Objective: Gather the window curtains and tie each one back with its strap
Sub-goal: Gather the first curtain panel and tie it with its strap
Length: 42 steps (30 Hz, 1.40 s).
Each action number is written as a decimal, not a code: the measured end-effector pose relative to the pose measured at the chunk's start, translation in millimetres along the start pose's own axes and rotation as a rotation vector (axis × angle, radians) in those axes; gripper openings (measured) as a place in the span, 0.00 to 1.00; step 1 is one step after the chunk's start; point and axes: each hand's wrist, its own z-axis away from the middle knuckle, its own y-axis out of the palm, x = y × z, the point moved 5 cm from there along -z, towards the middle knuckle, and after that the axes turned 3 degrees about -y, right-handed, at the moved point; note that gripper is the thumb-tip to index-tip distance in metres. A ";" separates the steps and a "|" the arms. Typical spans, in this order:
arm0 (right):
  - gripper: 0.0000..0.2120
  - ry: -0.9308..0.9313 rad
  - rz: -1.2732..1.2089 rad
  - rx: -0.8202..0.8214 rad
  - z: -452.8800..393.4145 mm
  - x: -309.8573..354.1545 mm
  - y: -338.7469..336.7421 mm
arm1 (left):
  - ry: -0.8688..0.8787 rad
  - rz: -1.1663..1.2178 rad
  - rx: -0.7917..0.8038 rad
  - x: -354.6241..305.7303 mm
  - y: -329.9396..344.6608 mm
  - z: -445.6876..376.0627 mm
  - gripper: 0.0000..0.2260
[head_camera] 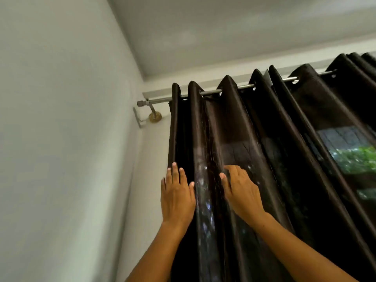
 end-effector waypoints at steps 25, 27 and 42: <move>0.25 0.293 -0.436 0.312 -54.3 -3.2 140.8 | -0.274 0.745 -0.040 67.3 80.6 -49.3 0.12; 0.23 0.305 -0.508 0.373 -60.7 3.4 152.6 | -0.238 0.795 0.006 65.9 81.9 -49.5 0.12; 0.07 0.146 0.163 0.056 -81.2 -10.8 88.9 | -0.132 0.613 -0.040 54.9 87.0 -64.9 0.13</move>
